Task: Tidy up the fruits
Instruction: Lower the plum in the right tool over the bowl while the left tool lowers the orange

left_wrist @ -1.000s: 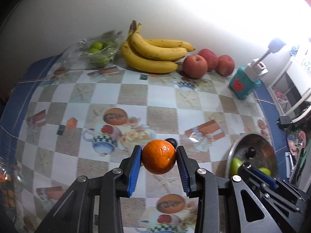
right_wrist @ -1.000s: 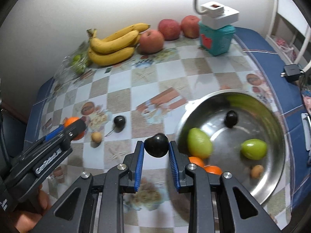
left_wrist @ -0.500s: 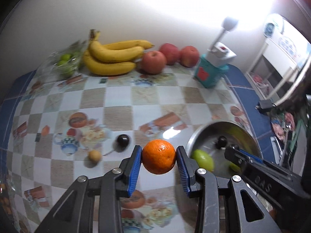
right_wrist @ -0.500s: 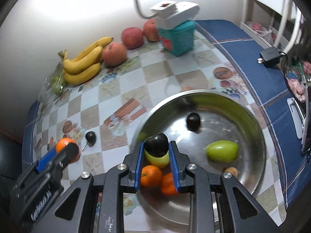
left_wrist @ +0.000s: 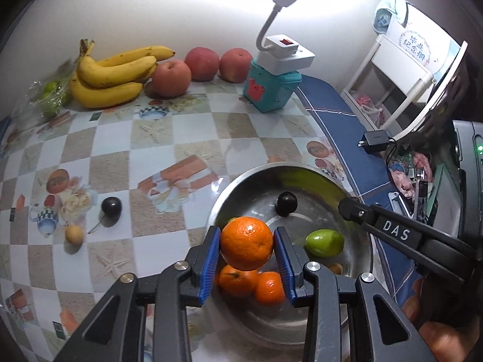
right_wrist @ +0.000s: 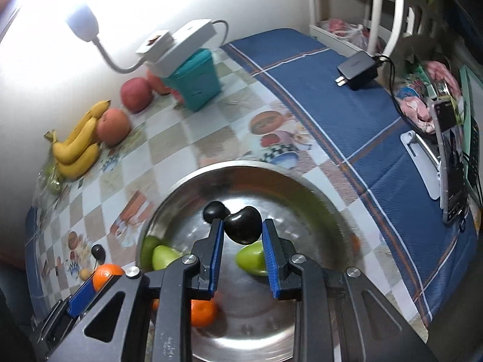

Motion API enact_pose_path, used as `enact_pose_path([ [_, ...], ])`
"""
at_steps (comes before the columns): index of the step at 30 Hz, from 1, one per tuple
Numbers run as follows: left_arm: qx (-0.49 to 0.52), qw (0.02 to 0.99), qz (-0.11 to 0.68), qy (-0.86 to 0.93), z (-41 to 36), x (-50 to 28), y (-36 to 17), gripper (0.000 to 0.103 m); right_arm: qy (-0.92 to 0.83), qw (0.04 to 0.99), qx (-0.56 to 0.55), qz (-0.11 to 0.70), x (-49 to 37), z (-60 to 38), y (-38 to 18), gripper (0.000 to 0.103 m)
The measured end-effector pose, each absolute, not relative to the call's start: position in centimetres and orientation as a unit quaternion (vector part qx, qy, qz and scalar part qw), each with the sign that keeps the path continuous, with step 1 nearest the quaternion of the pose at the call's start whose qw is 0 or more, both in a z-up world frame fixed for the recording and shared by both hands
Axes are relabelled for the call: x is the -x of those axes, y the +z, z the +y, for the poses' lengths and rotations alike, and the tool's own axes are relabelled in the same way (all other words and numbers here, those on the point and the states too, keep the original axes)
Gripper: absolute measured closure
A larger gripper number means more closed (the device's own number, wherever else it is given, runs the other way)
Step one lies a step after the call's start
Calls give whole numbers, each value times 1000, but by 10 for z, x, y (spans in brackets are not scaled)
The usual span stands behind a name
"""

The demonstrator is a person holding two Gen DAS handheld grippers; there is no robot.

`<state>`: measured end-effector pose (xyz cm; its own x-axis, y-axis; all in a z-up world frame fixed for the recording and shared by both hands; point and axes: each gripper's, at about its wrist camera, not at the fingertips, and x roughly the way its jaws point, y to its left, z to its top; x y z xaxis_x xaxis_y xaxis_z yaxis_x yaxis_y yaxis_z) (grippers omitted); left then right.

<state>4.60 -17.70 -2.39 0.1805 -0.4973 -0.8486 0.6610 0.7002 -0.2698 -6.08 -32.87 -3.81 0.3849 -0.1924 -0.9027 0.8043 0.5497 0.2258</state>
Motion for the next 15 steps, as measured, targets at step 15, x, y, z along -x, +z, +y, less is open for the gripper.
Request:
enact_pose_path([
  [15, -89, 750, 519, -400, -214, -26, -45, 64, -342, 741, -350, 461, 62, -341, -61, 76],
])
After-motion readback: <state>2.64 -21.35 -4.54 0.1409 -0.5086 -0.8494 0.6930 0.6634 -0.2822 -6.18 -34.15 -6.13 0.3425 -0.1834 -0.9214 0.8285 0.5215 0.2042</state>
